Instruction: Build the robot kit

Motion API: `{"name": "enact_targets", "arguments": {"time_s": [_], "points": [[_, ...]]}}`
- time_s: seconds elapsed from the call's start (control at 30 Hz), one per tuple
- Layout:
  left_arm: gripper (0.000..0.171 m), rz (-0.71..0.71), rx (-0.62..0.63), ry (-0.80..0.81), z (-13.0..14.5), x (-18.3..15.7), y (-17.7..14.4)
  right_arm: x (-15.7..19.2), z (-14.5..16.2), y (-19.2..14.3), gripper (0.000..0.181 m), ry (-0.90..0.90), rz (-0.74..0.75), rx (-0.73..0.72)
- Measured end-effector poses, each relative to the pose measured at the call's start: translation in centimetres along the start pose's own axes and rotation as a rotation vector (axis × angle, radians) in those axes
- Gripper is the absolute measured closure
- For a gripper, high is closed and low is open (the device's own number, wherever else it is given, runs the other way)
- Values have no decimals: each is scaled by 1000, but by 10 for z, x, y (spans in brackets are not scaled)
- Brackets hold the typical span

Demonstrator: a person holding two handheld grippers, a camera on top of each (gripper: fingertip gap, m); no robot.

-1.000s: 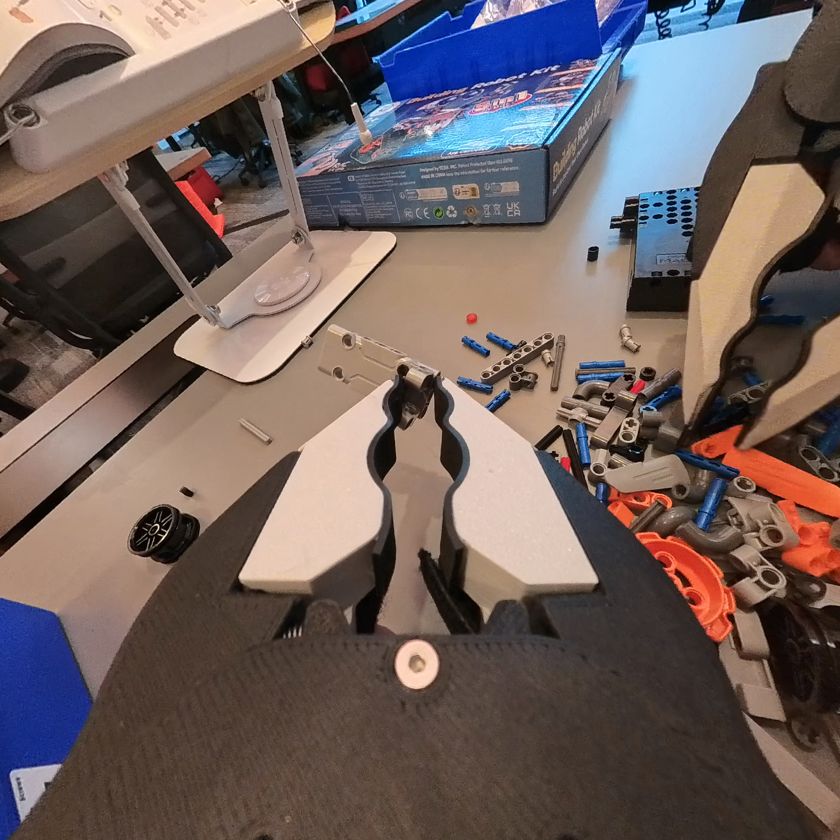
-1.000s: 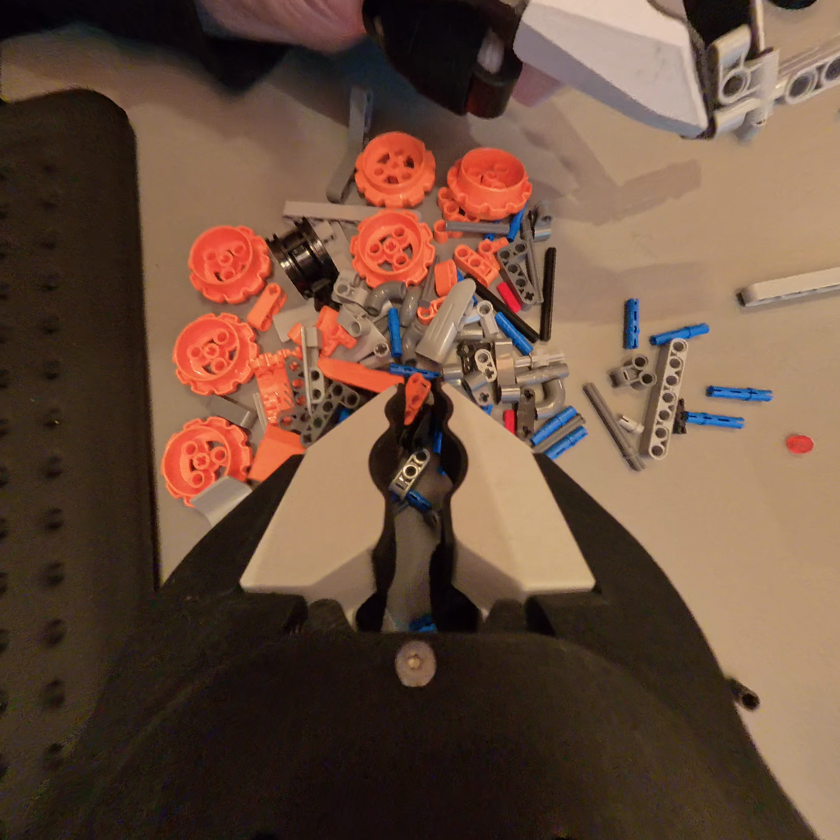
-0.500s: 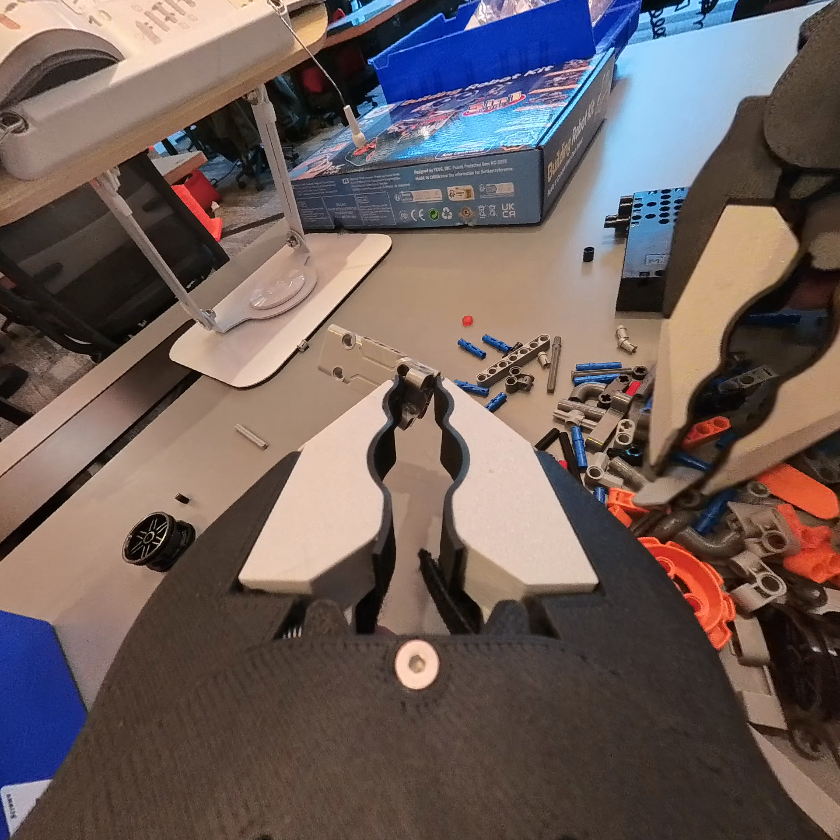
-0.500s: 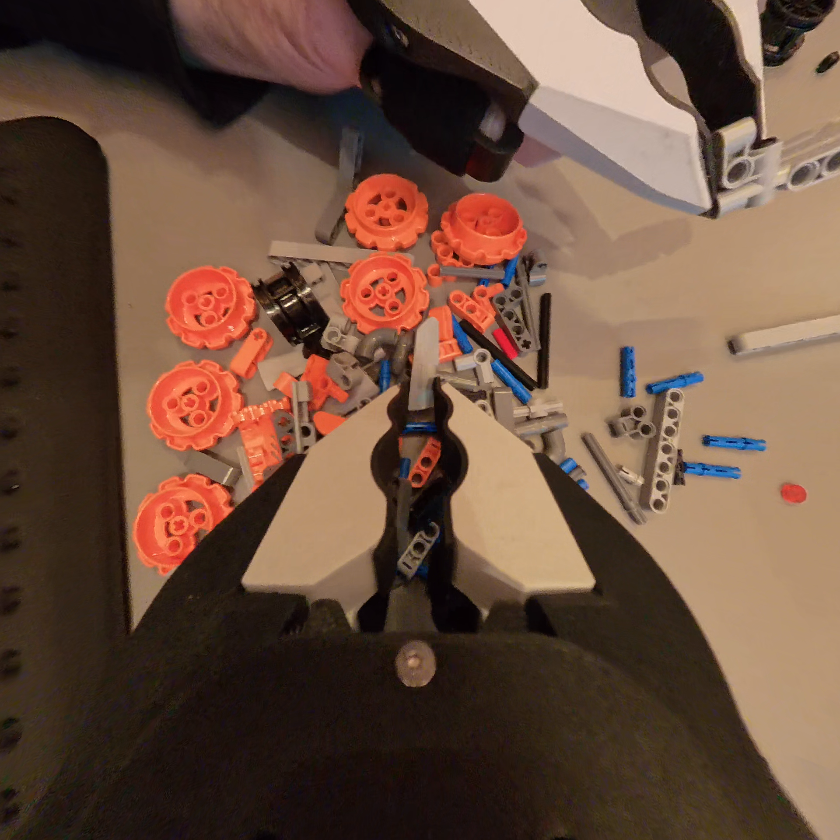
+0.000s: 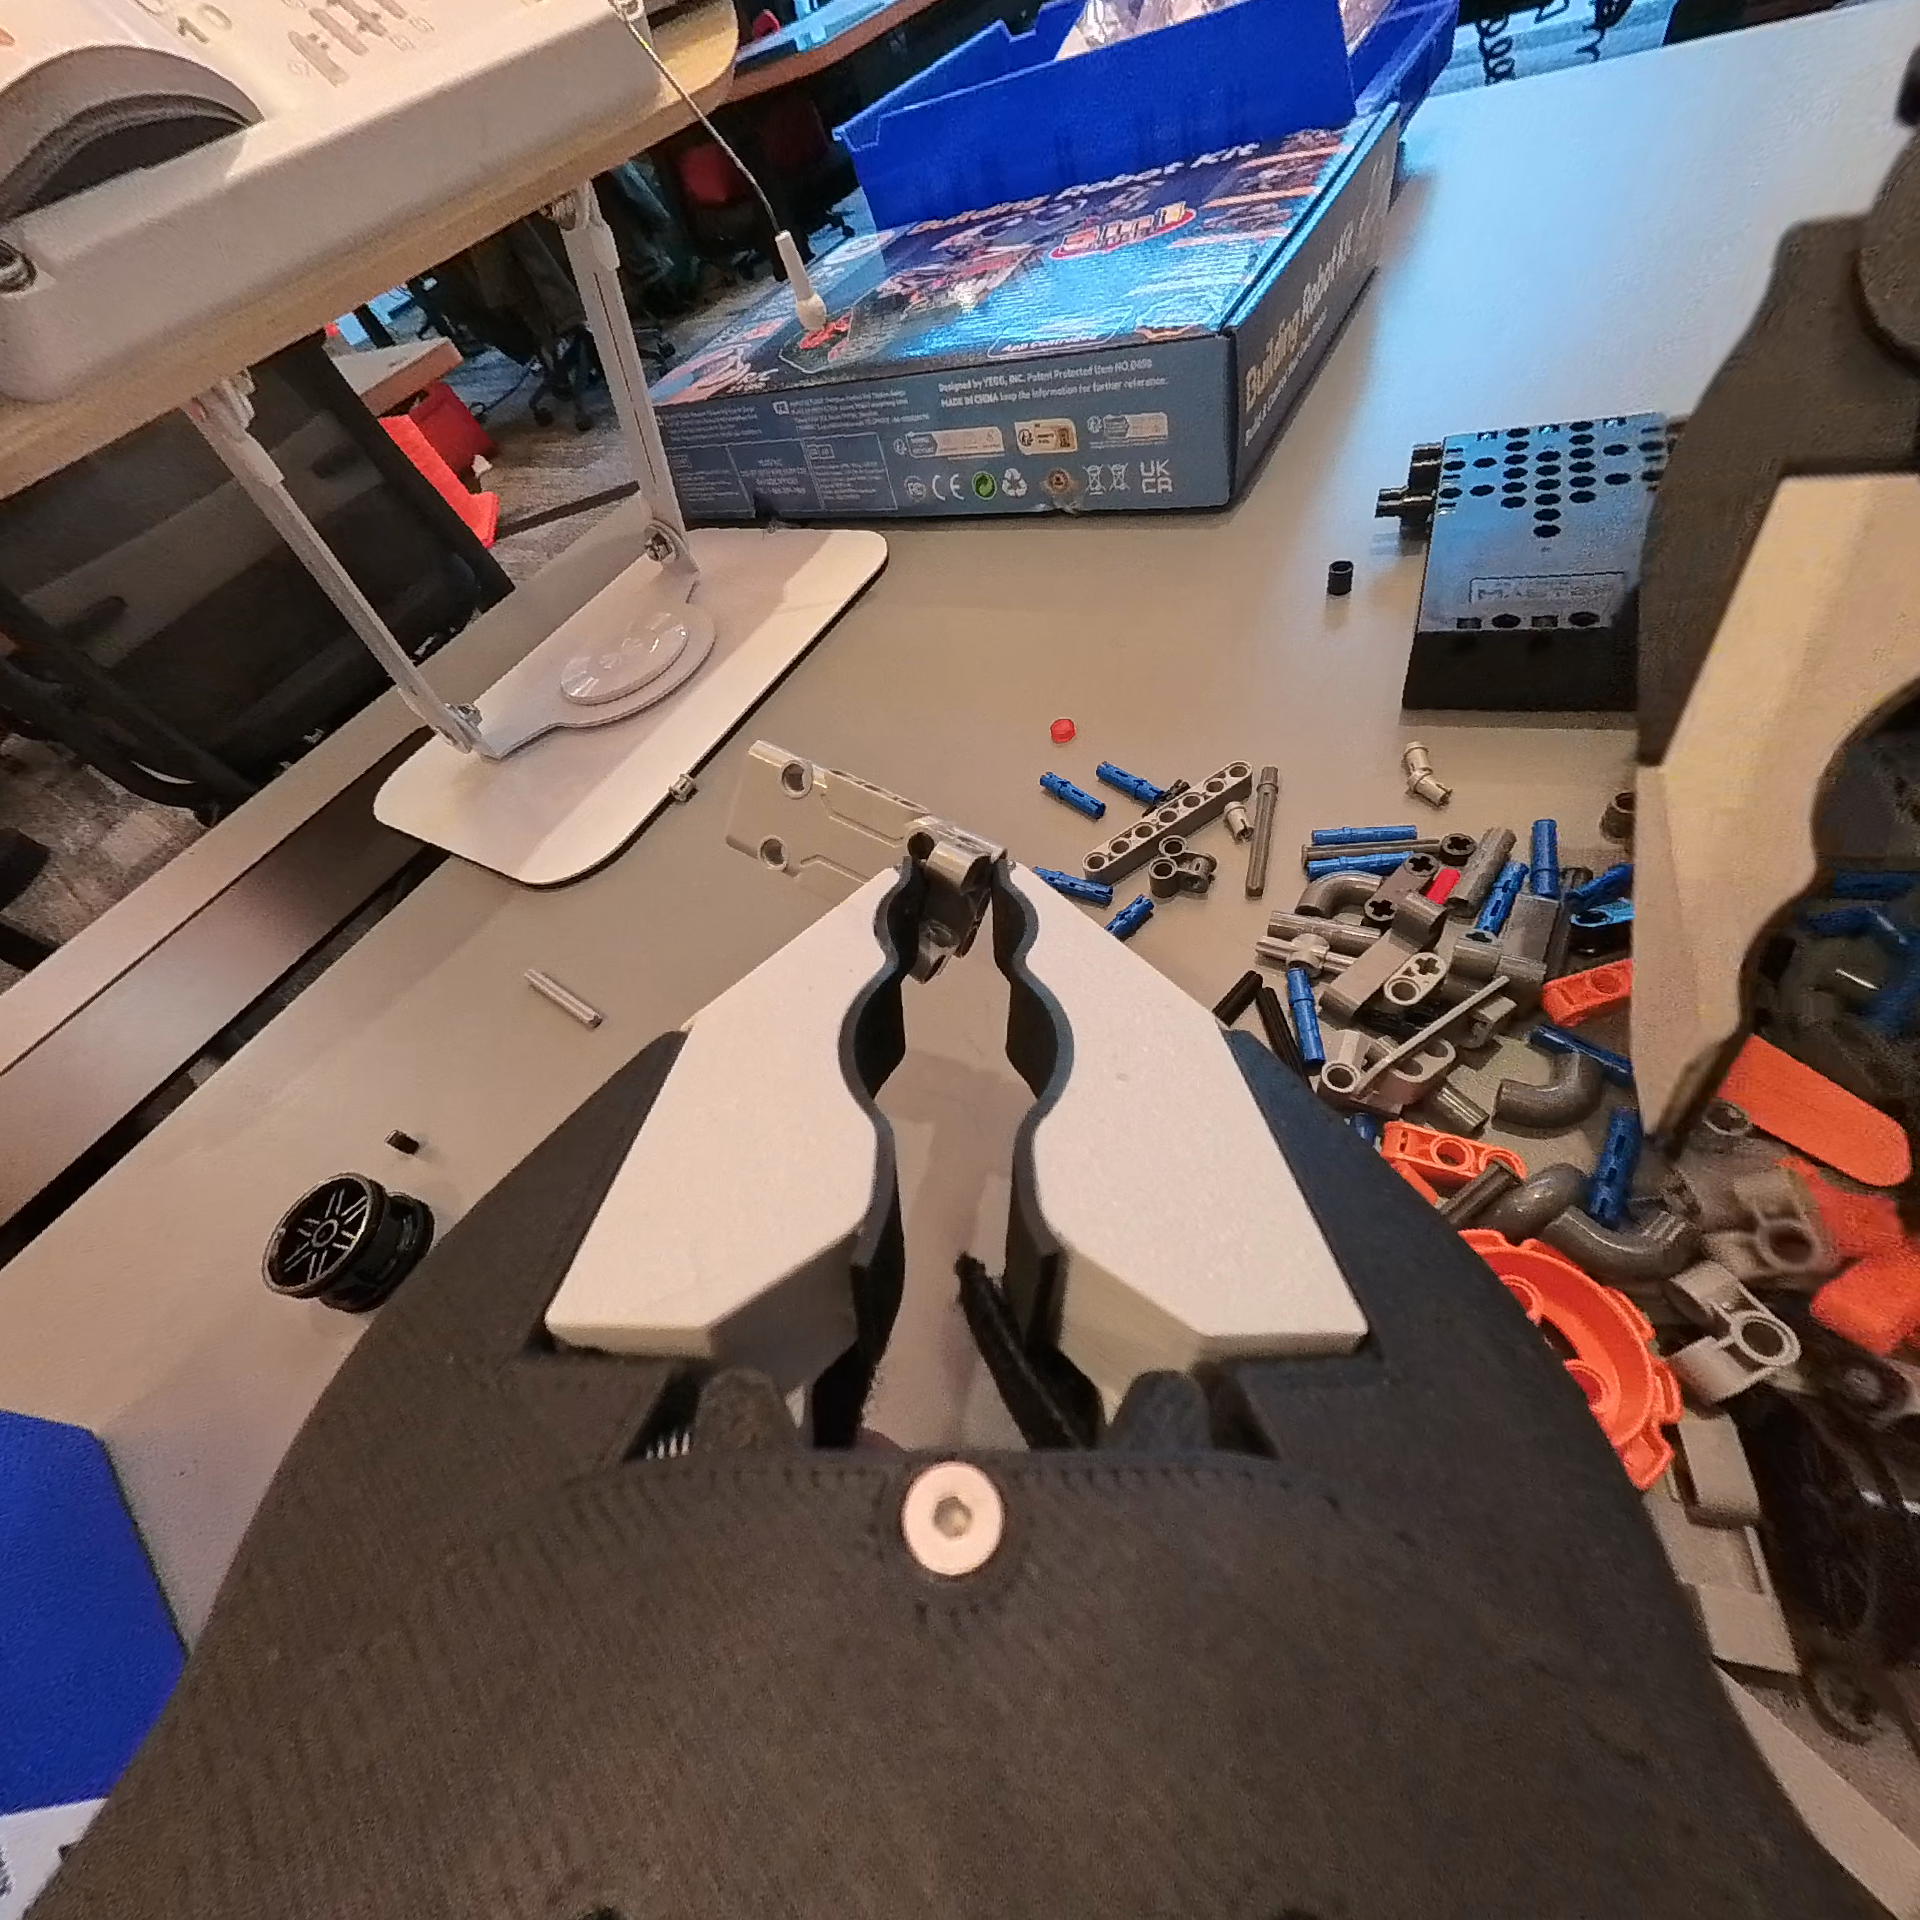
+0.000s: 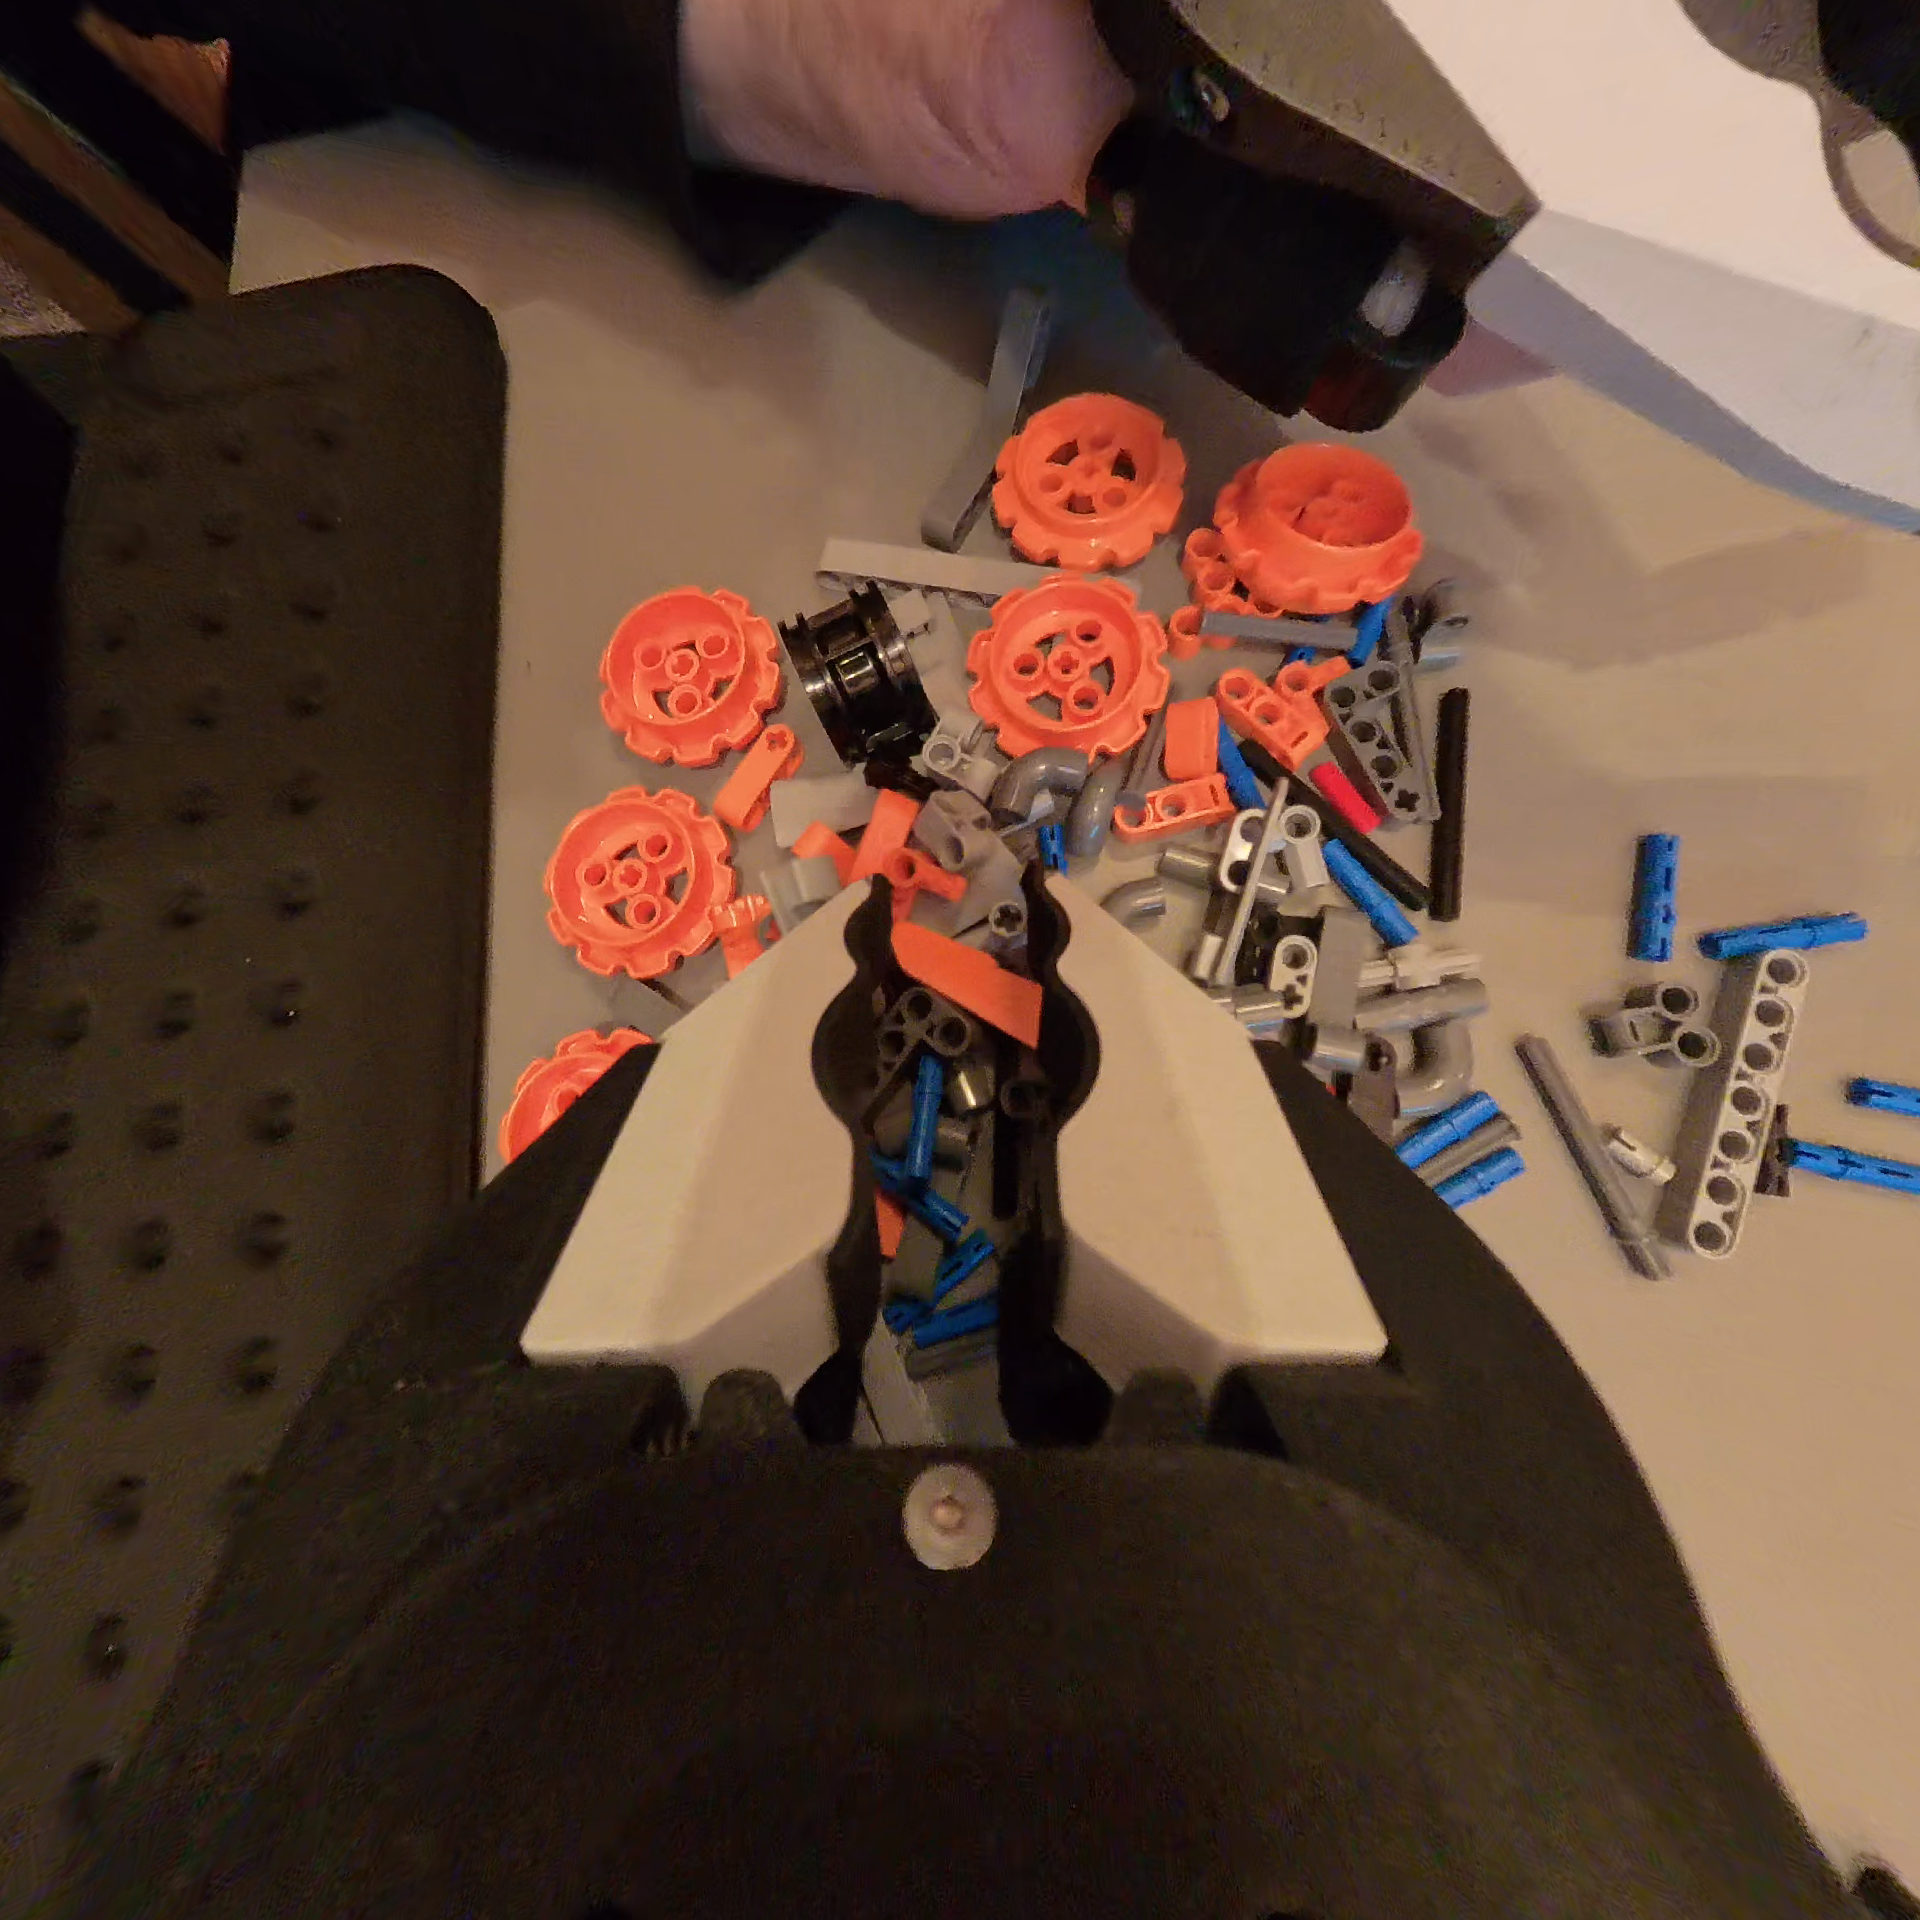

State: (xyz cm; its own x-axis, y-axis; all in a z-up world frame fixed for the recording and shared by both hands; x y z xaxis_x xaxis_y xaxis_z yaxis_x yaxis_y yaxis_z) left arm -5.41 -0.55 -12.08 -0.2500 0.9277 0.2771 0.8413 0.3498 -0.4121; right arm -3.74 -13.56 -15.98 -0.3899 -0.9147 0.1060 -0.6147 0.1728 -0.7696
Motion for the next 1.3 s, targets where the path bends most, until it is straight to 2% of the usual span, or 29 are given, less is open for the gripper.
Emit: {"name": "enact_targets", "arguments": {"time_s": [0.03, 0.2, 0.37, 0.43, 0.67, 0.9, 1.0, 1.13, 1.3], "points": [[160, 0, -1, 0, 0, 0, 0, 1, -1, 0, 168, -3, -2, -5], [161, 0, -1, 1, 0, 0, 0, -3, 7, -10, 169, -19, 20, 30], [161, 2, -2, 1, 0, 0, 0, -21, 16, -31, 168, 60, 67, -3], [160, 4, -2, 0, 0, -1, 0, -25, 19, -34, 161, 82, 68, -6], [160, 4, -1, -1, 0, -1, 0, -15, 8, -32, 154, 43, 29, -46], [161, 4, 0, 2, 0, -1, 1, 13, -9, -4, 150, -36, -39, -26], [161, 3, 0, 3, 0, -1, 1, 17, -6, 5, 158, -69, -28, 20], [160, 3, 1, 4, 0, -1, 1, 23, 2, 2, 160, -81, -82, 53], [161, 3, 0, 1, 0, -1, 1, 11, -2, -14, 158, -39, -45, -15]]}}
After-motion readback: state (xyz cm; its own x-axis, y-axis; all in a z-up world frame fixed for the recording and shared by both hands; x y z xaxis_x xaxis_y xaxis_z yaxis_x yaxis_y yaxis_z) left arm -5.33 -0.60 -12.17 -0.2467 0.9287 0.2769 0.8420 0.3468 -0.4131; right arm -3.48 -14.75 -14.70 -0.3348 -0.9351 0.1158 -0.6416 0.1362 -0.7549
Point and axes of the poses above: each gripper's, where its closed fingertips meet, y out along the fingers, z out of its underside, x = y × z across the jaws, the point moved 3 cm from there along -y, back along the fingers, and after that the axes turned 5 degrees about x, right-handed, at the moved point
